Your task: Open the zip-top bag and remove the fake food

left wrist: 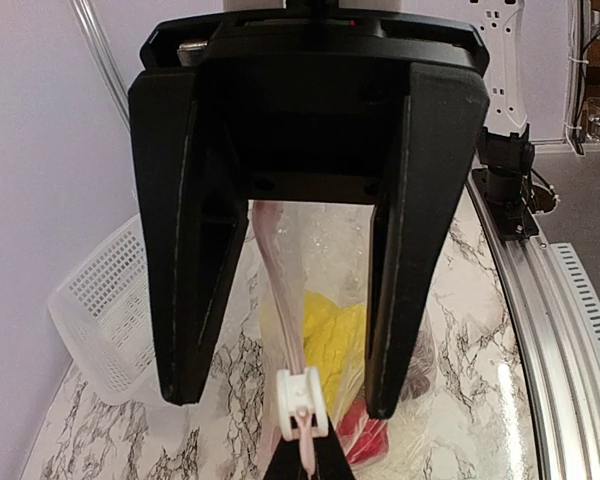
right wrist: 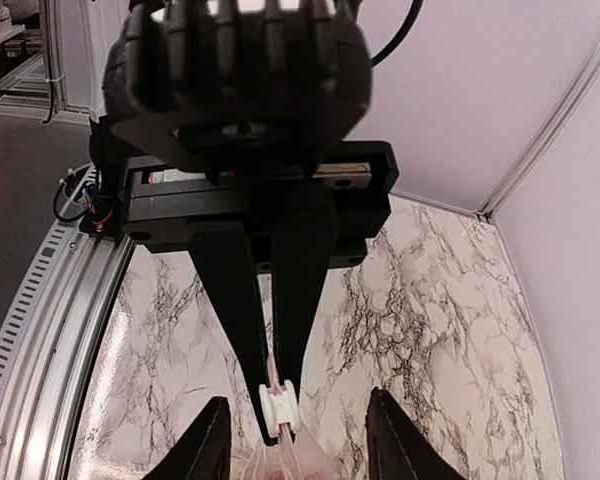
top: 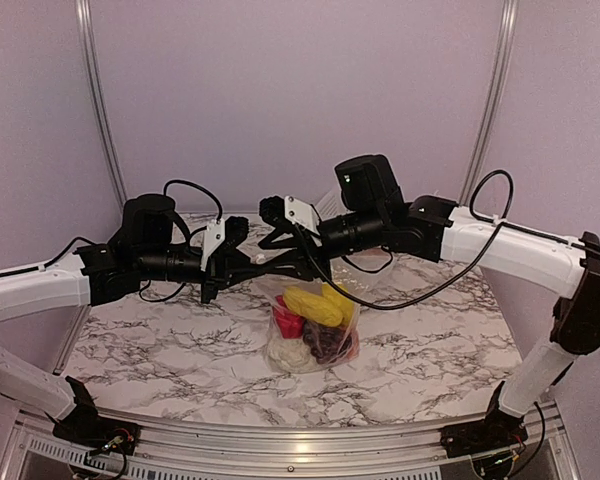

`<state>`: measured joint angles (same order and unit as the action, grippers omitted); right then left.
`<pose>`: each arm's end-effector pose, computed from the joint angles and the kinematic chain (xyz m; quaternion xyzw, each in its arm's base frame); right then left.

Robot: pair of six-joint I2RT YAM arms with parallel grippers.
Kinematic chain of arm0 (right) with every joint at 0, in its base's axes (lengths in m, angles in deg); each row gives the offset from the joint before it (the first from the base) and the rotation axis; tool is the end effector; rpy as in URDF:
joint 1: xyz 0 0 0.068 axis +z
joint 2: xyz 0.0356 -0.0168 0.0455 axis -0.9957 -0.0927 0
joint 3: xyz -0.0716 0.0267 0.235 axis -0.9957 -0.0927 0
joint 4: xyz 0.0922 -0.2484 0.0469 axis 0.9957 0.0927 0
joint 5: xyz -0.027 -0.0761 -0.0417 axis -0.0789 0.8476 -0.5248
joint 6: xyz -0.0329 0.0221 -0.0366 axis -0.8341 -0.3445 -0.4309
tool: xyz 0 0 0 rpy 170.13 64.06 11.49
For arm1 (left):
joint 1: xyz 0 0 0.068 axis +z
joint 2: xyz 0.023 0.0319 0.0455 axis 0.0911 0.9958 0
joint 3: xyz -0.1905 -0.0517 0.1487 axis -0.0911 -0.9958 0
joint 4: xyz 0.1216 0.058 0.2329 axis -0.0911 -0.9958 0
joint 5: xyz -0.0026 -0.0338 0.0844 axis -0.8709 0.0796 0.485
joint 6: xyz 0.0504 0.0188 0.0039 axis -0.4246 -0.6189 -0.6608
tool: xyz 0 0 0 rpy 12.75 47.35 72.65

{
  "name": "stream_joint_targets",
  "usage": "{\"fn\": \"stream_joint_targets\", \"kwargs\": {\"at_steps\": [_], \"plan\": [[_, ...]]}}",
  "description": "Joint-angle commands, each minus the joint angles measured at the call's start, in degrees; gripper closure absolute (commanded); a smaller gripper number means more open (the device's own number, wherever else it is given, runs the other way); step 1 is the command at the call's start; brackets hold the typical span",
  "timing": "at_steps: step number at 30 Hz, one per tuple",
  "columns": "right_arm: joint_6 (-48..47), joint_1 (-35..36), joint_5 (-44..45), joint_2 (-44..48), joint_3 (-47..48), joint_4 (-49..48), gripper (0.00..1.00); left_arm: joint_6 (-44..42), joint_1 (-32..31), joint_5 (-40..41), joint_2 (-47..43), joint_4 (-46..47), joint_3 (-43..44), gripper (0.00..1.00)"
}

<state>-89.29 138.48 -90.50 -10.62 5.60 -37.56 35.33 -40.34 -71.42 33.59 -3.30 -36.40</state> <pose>0.2120 0.3204 0.3294 -0.6511 0.5127 0.3262 0.4548 0.2033 -0.2333 0.2883 0.5728 0.5135 -0.3051 0.5613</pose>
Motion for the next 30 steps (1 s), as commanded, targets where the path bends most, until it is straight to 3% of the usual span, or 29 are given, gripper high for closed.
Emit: {"fn": "stream_joint_targets", "kwargs": {"at_steps": [1, 15, 30], "plan": [[0.02, 0.47, 0.05, -0.48, 2.56, 1.23, 0.60, 1.18, -0.41, 0.15, -1.04, 1.45, 0.64, 1.00], [1.17, 0.47, 1.43, -0.49, 2.93, 1.50, 0.91, 3.26, -0.41, 1.01, -1.38, 3.17, 0.29, 1.00], [3.54, -4.39, 5.39, 6.45, -5.92, 0.40, 0.97, 10.38, 4.51, 2.99, -8.55, 13.45, -7.59, 1.00]]}}
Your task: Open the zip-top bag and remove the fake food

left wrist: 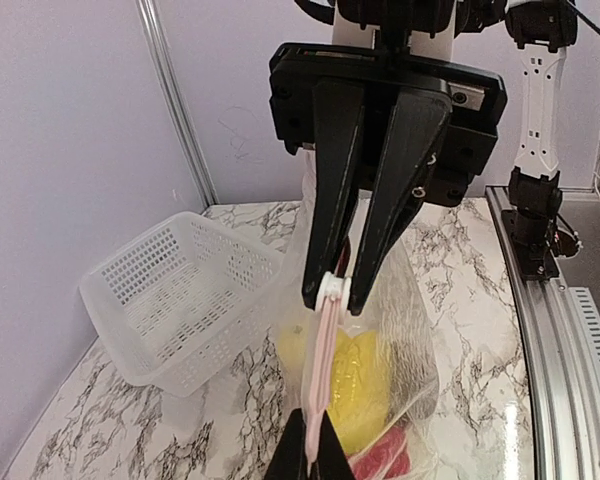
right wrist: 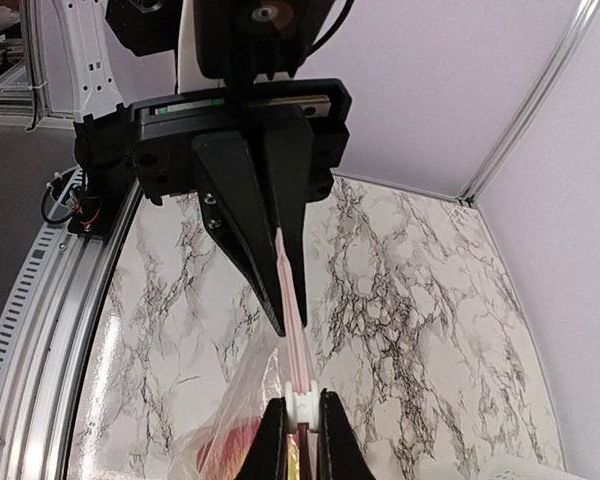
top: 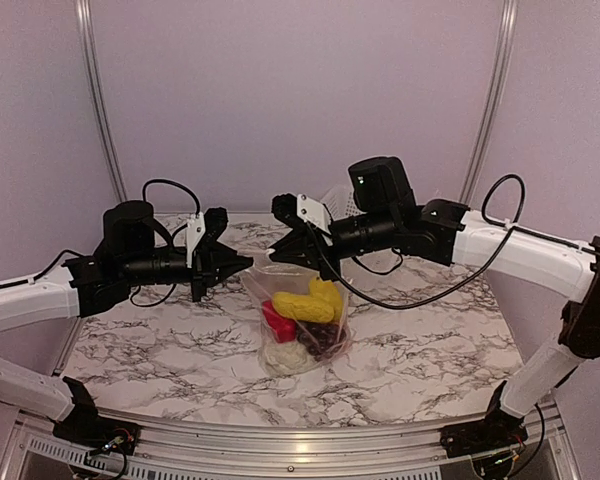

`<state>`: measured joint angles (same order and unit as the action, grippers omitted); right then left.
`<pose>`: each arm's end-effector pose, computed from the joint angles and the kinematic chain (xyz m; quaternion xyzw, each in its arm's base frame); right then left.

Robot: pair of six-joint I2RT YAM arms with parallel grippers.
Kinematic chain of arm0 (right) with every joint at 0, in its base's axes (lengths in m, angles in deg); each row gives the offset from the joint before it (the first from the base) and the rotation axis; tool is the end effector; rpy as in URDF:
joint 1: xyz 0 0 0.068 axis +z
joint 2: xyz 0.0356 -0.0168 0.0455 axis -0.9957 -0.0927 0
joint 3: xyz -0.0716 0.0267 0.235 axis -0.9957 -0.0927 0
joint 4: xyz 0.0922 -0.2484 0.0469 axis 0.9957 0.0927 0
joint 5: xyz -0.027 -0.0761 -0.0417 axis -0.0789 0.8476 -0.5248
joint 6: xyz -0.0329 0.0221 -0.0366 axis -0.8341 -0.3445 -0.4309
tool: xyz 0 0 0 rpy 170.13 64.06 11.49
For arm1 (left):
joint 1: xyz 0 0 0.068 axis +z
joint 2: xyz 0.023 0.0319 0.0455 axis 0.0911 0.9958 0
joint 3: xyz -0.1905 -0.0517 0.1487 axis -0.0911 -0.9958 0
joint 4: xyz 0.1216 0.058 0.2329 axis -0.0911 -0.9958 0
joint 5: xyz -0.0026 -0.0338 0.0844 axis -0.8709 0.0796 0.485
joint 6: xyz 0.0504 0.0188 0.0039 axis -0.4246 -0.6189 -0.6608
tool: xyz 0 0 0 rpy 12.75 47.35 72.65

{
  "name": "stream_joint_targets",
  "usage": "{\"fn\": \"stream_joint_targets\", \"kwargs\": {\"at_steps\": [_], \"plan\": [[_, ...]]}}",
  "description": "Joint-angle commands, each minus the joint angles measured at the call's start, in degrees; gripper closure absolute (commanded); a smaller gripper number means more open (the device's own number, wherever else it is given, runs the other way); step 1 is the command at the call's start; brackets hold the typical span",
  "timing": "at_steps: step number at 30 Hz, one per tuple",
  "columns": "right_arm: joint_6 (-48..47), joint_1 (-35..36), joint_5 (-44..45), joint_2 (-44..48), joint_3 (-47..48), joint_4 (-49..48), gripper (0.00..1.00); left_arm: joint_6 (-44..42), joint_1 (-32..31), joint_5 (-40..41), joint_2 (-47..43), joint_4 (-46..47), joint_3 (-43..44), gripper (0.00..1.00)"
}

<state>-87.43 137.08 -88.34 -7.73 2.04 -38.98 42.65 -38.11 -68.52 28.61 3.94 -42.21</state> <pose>0.2142 0.3061 0.3276 -0.6303 0.5370 0.3137 0.4647 0.2009 -0.2123 0.2889 0.5080 0.5361 -0.3124 0.5974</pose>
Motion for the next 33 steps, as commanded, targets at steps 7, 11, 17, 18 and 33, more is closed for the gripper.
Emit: {"fn": "stream_joint_targets", "kwargs": {"at_steps": [7, 11, 17, 18, 33], "plan": [[2.95, -6.93, 7.00, 9.37, -7.60, 1.75, 0.98, 7.53, 6.07, 0.59, -6.09, 11.88, -5.29, 1.00], [3.86, -9.39, 8.13, 12.20, -10.38, 2.20, 0.98, 9.20, 7.76, 2.31, -6.83, 13.36, -6.17, 1.00], [4.84, -10.95, 11.89, 15.39, -13.32, 3.39, 0.98, 11.73, 10.76, 3.13, -7.29, 14.57, -6.64, 1.00], [5.04, -11.33, 12.24, 15.89, -13.76, 3.92, 0.98, 12.11, 11.30, 2.95, -7.28, 14.46, -6.68, 1.00], [7.35, -14.57, 11.15, 19.97, -18.09, 6.08, 0.98, 15.16, 15.69, 1.55, -6.40, 16.14, -6.56, 1.00]]}}
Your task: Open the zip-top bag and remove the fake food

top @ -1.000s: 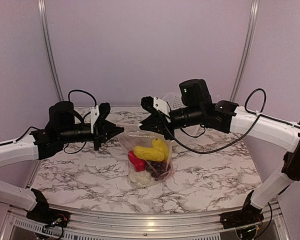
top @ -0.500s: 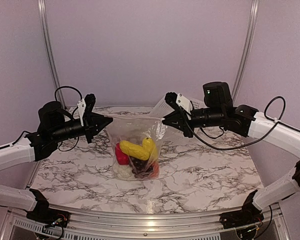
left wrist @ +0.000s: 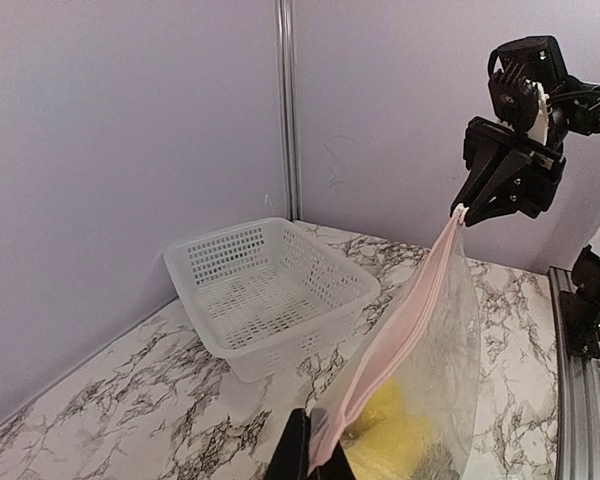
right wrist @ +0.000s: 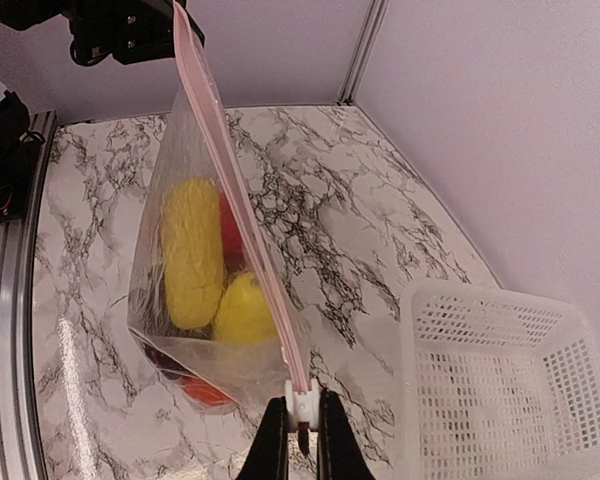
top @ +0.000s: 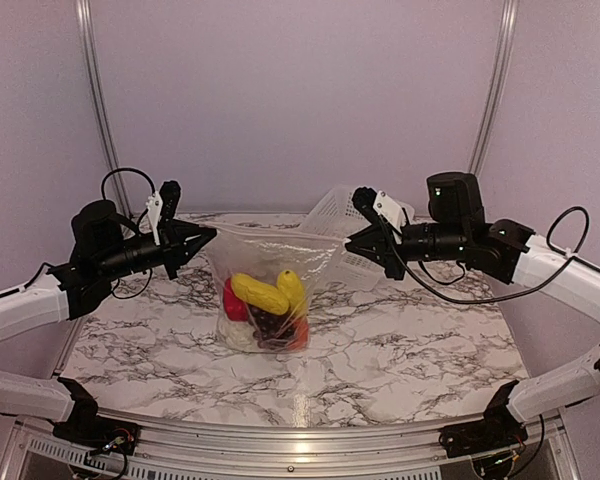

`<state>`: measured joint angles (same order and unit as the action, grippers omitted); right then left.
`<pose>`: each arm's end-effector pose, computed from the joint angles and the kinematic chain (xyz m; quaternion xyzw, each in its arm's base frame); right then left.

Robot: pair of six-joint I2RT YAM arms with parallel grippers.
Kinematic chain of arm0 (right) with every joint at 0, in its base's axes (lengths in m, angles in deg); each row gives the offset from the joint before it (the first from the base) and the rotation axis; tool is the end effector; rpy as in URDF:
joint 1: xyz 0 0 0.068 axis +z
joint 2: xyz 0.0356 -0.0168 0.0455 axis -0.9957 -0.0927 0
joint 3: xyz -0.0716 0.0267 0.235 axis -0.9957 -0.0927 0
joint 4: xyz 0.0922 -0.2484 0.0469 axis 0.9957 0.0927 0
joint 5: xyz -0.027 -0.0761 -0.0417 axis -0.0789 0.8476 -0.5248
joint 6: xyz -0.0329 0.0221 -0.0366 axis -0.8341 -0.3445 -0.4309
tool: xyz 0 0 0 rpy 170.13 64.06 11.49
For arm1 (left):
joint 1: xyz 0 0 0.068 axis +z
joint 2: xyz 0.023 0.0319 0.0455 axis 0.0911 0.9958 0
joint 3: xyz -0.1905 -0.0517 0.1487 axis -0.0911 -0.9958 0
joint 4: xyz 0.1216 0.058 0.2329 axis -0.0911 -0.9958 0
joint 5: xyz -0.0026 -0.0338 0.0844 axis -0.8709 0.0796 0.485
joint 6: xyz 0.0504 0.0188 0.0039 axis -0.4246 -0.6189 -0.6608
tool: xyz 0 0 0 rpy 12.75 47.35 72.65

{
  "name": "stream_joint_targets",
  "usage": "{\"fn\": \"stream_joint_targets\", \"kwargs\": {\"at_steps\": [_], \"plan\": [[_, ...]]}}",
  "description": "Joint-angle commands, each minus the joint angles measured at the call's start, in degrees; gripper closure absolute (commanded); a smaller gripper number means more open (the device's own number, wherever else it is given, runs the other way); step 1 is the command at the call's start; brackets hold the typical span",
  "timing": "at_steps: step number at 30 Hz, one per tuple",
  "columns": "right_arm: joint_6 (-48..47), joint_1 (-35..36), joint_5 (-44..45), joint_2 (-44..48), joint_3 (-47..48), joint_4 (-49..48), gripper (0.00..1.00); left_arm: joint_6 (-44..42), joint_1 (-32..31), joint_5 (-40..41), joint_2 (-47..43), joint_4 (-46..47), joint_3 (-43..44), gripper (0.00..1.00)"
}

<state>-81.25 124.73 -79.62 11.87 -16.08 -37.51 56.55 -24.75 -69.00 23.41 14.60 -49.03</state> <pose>0.2181 0.1991 0.3191 -0.5084 0.6636 0.2276 0.4993 0.2269 -0.1503 0.2891 0.3669 0.5841 -0.3169 0.6510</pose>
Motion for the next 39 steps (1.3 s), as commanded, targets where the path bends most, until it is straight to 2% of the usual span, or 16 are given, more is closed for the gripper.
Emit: {"fn": "stream_joint_targets", "kwargs": {"at_steps": [1, 3, 6, 11, 14, 22, 33, 37, 39], "plan": [[0.90, -2.21, 1.09, -0.29, 0.57, 5.13, 0.98, 1.24, 2.37, 0.01, -0.74, 5.53, 0.53, 1.00], [0.16, -2.22, -3.16, -1.98, 1.97, 6.24, 0.95, 0.96, 2.25, -5.82, 0.64, 5.40, 1.45, 1.00], [0.45, -2.05, -8.15, -2.88, 4.44, 5.67, 0.84, 0.36, 1.45, -11.86, 2.22, 4.58, 2.62, 1.00], [1.26, -1.51, -10.63, -5.46, 12.05, 5.93, 0.55, -2.29, -0.38, -15.24, 3.27, 2.00, 3.77, 1.00], [0.67, 0.17, -9.71, -8.95, 18.16, 8.66, 0.49, -3.30, -0.90, -15.49, 3.44, 0.63, 4.32, 1.00], [-1.23, 6.73, -5.93, -19.37, 30.53, 14.46, 0.51, -3.82, -1.61, -14.76, 3.61, -0.76, 5.57, 1.00], [-1.75, 8.47, -5.93, -24.23, 33.77, 16.43, 0.59, -4.11, -2.10, -14.33, 3.70, -0.58, 5.44, 1.00], [-2.47, 9.33, -3.79, -25.66, 34.36, 17.68, 0.69, -3.63, -2.10, -13.96, 4.05, -0.01, 5.45, 1.00], [-2.50, 9.81, -2.44, -26.31, 34.65, 18.00, 0.82, -3.25, -2.10, -13.54, 4.09, 0.31, 5.52, 1.00]]}}
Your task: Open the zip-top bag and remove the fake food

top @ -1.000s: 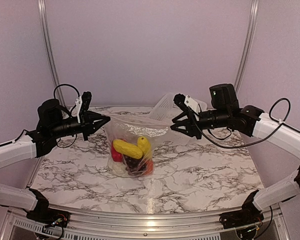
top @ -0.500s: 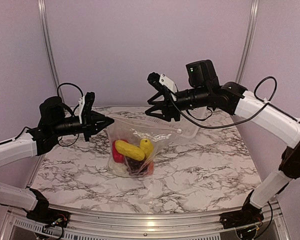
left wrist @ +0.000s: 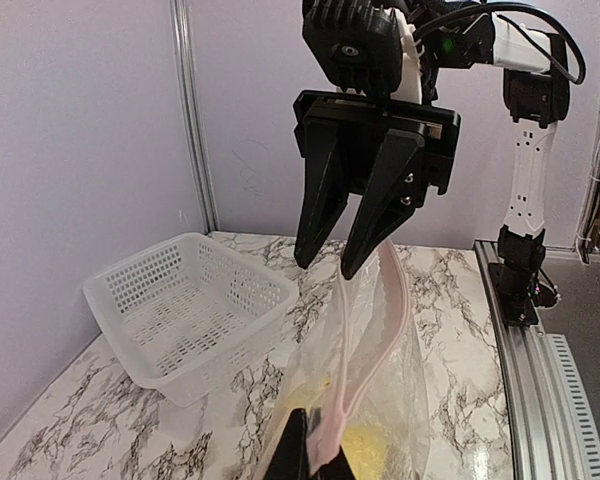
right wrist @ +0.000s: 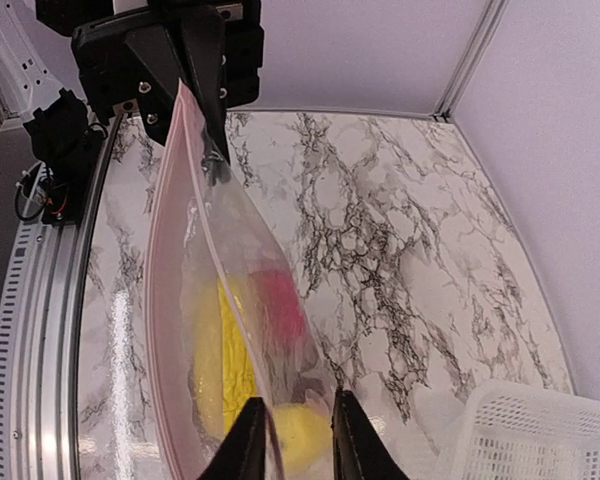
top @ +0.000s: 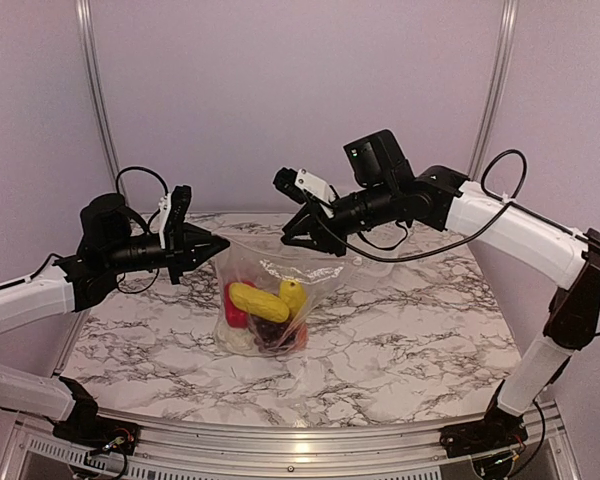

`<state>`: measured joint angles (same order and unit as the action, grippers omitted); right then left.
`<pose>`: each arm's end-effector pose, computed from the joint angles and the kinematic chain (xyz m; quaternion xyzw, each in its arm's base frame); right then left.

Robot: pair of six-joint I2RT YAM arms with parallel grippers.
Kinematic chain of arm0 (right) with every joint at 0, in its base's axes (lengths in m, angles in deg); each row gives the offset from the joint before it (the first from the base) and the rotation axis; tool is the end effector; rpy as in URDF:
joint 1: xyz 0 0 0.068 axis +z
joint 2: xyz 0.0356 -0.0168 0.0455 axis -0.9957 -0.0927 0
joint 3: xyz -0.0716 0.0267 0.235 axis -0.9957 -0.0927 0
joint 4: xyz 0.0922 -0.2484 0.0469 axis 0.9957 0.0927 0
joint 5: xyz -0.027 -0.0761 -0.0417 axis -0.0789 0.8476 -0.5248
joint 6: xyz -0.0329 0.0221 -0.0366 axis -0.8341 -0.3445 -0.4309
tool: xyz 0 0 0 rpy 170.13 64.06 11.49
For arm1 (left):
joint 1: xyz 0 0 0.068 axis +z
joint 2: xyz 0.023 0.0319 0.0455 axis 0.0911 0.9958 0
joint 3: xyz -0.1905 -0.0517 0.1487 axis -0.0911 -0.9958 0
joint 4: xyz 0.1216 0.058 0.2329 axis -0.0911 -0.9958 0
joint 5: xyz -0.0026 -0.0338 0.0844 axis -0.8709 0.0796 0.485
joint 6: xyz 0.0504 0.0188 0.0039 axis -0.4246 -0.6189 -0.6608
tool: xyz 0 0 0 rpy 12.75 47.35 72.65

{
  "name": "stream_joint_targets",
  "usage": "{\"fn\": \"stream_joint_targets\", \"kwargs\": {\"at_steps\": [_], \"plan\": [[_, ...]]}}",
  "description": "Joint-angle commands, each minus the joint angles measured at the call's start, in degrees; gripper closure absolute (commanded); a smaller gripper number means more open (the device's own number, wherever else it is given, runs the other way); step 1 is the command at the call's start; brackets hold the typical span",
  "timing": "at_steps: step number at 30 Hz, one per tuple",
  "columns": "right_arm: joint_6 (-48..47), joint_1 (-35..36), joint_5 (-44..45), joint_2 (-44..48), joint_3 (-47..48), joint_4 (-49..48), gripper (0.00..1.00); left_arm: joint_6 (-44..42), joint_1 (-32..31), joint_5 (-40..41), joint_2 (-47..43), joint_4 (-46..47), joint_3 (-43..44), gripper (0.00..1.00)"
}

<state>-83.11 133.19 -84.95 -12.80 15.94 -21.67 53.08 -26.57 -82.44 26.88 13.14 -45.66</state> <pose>0.2411 0.2955 0.3522 -0.5915 0.6322 0.2873 0.4097 0.2253 -0.1675 0.2920 0.4616 0.5260 -0.3792 0.6055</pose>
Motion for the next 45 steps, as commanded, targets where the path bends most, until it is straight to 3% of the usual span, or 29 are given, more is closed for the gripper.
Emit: {"fn": "stream_joint_targets", "kwargs": {"at_steps": [1, 4, 8, 9, 14, 19, 27, 32, 39, 45], "plan": [[-0.44, 1.52, 2.84, -1.92, 2.87, 2.24, 0.88, 0.58, -0.29, 0.66, 0.67, 2.15, 2.14, 1.00], [1.00, 1.56, 0.67, -2.75, 3.64, 1.66, 1.00, 2.50, -0.29, 4.14, 1.26, 3.08, 2.69, 1.00], [7.77, 1.58, -3.35, -2.20, 2.27, -5.09, 1.00, 8.79, -0.22, 15.36, 4.24, 2.85, 5.57, 0.98], [10.11, 1.52, -3.45, -1.89, 1.54, -7.52, 1.00, 11.18, -0.20, 17.67, 5.18, 2.56, 6.39, 0.94], [21.04, -0.88, -1.76, -2.86, 0.48, -16.69, 1.00, 20.44, 0.13, 23.04, 6.89, 4.74, 7.04, 0.46], [33.42, -4.97, -2.22, -1.66, -3.60, -26.68, 1.00, 31.62, 0.24, 35.94, 4.59, 0.95, 6.91, 0.34], [36.61, -5.44, -0.39, -2.44, -5.35, -29.18, 1.00, 42.94, -0.59, 32.90, 1.74, -6.53, 4.87, 0.34], [37.06, -5.43, 0.15, -2.37, -6.36, -29.96, 1.00, 48.25, -5.64, 31.89, 0.34, -4.05, 2.41, 0.36], [36.91, -5.44, 0.32, -2.53, -6.19, -29.96, 1.00, 49.57, -14.25, 38.10, 0.81, -5.26, 2.67, 0.39], [36.58, -5.41, 0.69, -2.36, -6.54, -30.00, 1.00, 52.83, -17.81, 40.93, 3.66, -6.44, 3.26, 0.46]]}}
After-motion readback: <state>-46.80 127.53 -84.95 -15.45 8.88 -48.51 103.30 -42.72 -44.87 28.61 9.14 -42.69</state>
